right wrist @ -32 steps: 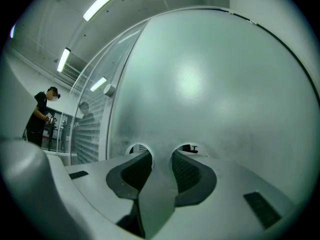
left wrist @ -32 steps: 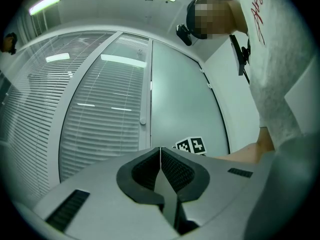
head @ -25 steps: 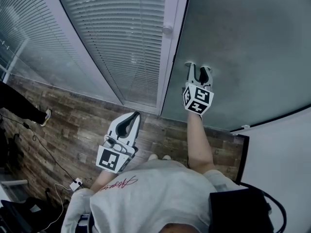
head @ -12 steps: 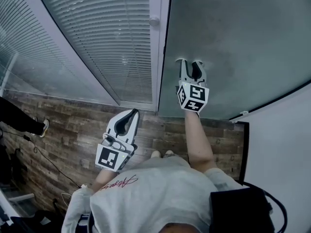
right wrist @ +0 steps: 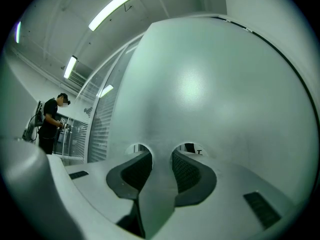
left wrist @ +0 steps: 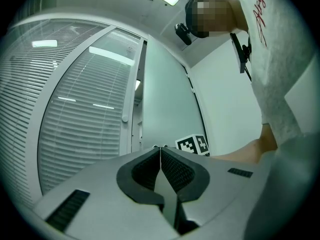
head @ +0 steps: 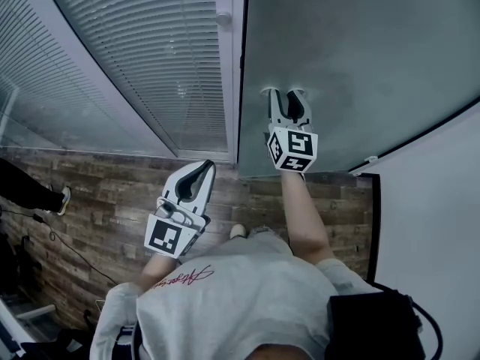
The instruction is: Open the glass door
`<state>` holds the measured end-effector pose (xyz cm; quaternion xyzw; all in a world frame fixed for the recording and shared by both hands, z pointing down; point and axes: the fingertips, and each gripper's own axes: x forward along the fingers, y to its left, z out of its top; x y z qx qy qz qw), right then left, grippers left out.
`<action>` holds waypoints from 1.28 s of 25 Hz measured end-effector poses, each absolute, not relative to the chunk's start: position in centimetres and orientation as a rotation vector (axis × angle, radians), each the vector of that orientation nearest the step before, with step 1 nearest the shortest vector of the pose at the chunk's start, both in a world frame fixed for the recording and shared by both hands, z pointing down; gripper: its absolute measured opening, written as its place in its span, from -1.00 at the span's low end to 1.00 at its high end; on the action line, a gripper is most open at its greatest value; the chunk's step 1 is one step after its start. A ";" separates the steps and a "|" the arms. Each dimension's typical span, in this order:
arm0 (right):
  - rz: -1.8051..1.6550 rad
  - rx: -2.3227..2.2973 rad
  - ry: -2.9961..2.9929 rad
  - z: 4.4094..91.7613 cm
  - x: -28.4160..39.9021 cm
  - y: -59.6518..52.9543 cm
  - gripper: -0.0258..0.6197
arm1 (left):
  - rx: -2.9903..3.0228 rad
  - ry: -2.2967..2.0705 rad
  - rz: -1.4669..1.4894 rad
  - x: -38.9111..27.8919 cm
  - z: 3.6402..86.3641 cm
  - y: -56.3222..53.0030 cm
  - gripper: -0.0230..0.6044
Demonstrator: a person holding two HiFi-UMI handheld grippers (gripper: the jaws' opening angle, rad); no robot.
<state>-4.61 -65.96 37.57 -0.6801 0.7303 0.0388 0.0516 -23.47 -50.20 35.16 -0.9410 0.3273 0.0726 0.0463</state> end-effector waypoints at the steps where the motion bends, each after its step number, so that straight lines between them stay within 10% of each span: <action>1: 0.120 -2.066 2.222 37.5 -4.7 -65.6 -0.50 | -2.874 0.990 0.227 -23.3 35.1 -50.0 -0.87; 32: 0.080 -1.786 2.452 38.2 -6.1 -50.4 -0.50 | -2.817 1.136 0.274 -17.1 34.7 -36.4 -0.87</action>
